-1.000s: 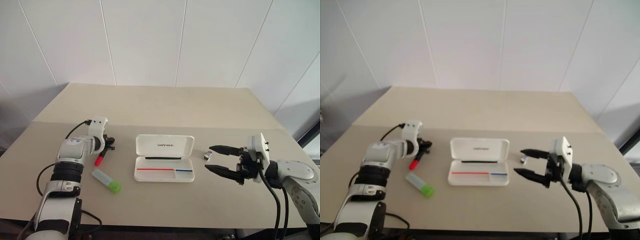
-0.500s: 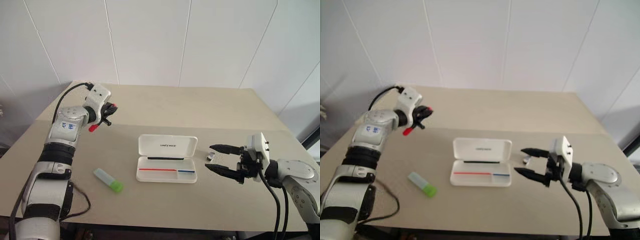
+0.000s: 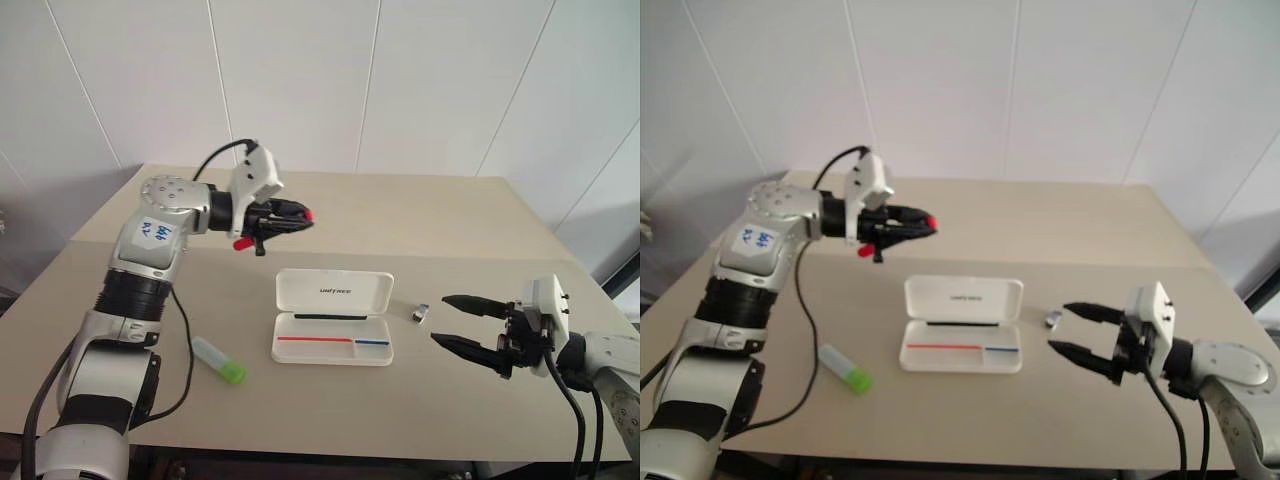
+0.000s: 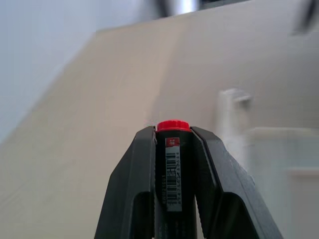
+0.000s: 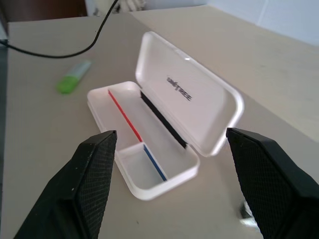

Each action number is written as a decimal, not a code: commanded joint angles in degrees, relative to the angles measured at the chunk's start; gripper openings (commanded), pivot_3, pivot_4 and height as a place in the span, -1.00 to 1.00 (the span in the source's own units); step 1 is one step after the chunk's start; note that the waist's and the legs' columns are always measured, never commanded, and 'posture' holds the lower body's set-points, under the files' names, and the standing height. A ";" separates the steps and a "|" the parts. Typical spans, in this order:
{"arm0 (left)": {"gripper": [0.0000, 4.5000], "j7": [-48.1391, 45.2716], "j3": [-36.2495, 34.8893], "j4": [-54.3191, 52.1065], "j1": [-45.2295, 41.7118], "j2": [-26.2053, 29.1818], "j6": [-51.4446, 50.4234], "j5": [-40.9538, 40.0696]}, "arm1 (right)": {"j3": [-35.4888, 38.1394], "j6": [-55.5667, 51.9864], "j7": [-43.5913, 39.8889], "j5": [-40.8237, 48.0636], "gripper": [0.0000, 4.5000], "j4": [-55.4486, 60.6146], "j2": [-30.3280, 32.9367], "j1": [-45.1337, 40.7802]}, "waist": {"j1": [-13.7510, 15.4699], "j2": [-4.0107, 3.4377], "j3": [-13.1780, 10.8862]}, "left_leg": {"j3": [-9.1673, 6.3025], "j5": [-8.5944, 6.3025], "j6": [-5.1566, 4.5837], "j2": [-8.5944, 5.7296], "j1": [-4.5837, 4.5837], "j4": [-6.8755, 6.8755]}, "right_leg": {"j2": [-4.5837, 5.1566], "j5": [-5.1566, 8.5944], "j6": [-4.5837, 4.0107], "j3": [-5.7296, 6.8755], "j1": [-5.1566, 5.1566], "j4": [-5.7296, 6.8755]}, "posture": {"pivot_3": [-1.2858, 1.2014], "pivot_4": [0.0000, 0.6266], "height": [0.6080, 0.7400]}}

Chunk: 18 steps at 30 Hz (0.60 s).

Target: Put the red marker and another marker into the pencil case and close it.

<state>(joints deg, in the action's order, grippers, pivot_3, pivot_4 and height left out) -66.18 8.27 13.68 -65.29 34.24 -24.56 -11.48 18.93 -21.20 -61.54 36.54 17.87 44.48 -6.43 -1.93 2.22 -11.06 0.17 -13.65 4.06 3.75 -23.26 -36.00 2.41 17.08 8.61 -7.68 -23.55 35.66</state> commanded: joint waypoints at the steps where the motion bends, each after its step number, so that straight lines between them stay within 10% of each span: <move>1: -0.71 -2.11 2.05 -4.99 0.79 -0.87 -2.52 -1.41 | 2.18 1.19 0.76 0.92 1.00 3.03 0.19 1.35 | -0.04 0.00 0.00 | 0.00 0.00 0.00 0.00 0.01 -0.02 | 0.00 0.00 0.00 -0.01 0.00 0.01 | 0.03 -0.52 1.00; 18: -0.71 7.03 15.14 -9.16 6.59 -10.75 -10.28 6.23 | 6.04 1.79 3.86 0.85 1.00 6.63 0.03 8.28 | 0.24 0.00 0.00 | -0.01 0.00 -0.02 -0.01 -0.01 -0.11 | 0.00 -0.01 0.01 -0.06 0.03 -0.01 | 0.03 -0.52 1.00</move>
<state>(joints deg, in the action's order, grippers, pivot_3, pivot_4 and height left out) -60.65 22.97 5.09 -58.75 24.05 -36.06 -6.59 22.43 -20.59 -58.18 36.57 22.47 44.45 1.68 -1.69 2.22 -11.07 0.16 -13.65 4.03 3.74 -23.26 -36.12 2.41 17.07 8.62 -7.75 -23.52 35.65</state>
